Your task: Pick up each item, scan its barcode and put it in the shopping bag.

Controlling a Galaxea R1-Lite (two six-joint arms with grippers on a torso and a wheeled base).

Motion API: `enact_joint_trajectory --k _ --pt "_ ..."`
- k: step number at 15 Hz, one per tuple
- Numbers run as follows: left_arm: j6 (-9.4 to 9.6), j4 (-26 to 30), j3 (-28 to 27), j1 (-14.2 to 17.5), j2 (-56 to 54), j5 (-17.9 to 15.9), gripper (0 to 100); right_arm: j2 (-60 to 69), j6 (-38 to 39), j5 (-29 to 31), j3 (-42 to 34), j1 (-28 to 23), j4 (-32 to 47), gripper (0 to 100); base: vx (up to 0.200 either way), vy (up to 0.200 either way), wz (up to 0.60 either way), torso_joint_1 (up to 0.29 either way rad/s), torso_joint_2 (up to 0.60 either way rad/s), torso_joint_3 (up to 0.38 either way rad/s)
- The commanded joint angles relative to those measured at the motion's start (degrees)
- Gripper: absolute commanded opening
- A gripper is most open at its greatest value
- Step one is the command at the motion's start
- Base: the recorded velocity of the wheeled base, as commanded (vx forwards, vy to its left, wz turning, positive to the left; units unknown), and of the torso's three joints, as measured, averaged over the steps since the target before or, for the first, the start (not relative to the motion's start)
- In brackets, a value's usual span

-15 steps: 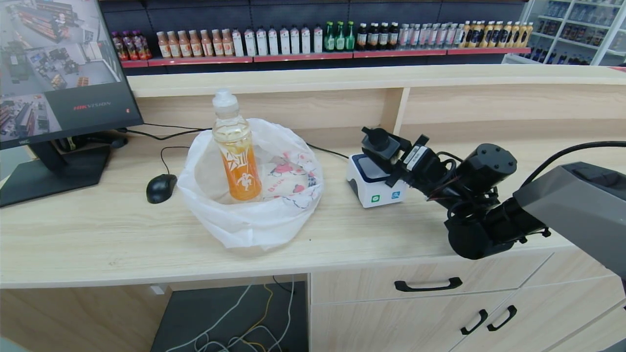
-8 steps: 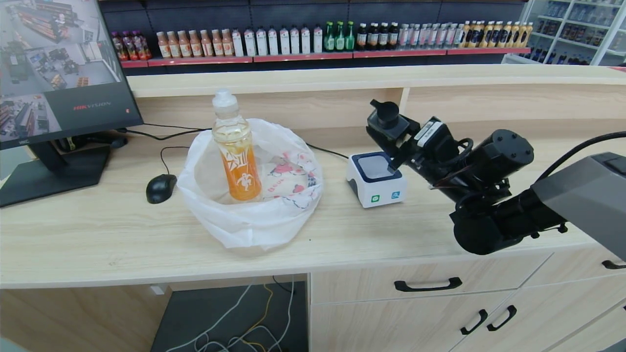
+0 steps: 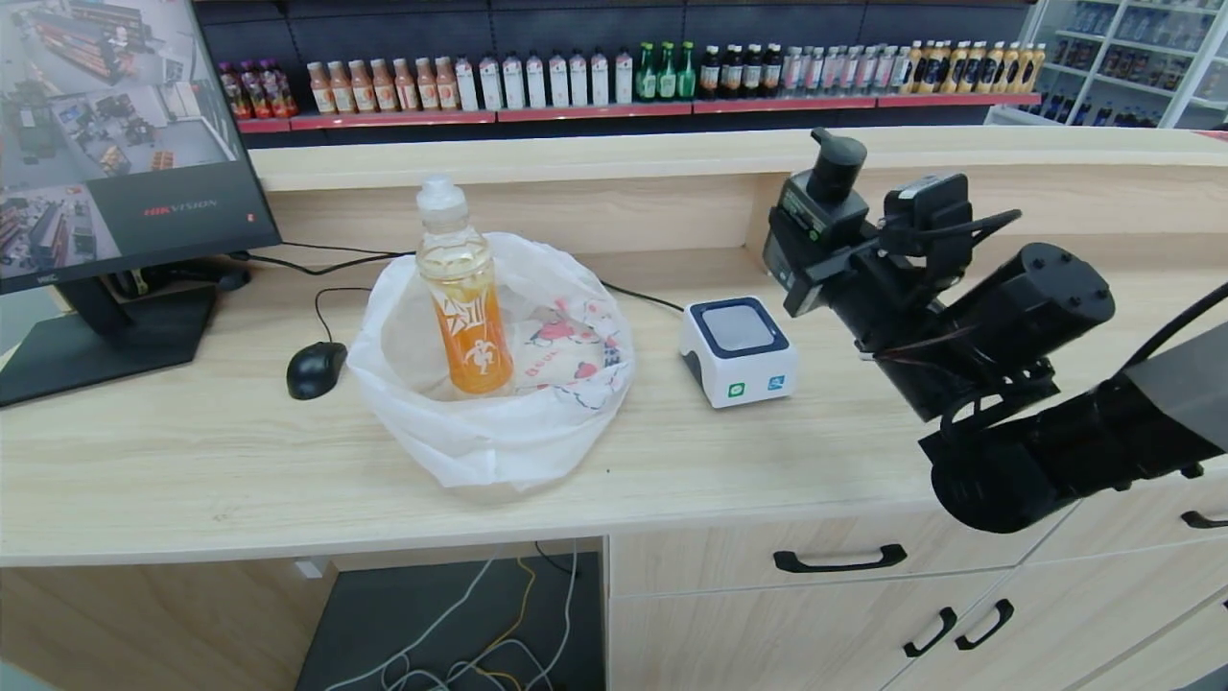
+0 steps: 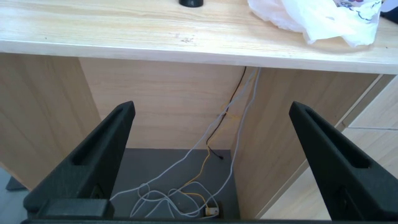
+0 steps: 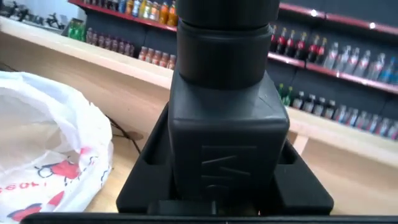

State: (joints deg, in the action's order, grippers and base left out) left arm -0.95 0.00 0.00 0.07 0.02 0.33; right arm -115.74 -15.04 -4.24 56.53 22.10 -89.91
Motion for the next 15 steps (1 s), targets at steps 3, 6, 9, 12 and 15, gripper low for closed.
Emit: enact_joint_trajectory --k 3,6,9,12,15 --pt "-0.02 0.00 0.00 0.01 -0.02 0.02 100 8.16 9.59 5.47 -13.46 0.57 -0.09 0 0.000 0.000 0.00 0.000 0.00 0.000" --pt "-0.02 0.00 0.00 0.01 -0.02 0.02 100 11.06 11.70 5.47 -20.49 0.84 -0.09 0 0.000 0.000 0.00 0.000 0.00 0.000" --pt "-0.02 0.00 0.00 0.01 -0.02 0.02 100 11.94 13.11 5.47 -22.95 2.77 -0.09 0 0.000 0.000 0.00 0.000 0.00 0.000" --pt "0.07 0.00 0.00 0.01 -0.02 0.02 100 11.59 13.20 5.56 -23.13 3.47 -0.09 0 0.000 0.000 0.00 0.000 0.00 0.000" --pt "0.07 0.00 0.00 0.01 -0.02 0.02 100 11.15 13.55 5.56 -22.34 2.33 -0.09 0 0.000 0.000 0.00 0.000 0.00 0.000"
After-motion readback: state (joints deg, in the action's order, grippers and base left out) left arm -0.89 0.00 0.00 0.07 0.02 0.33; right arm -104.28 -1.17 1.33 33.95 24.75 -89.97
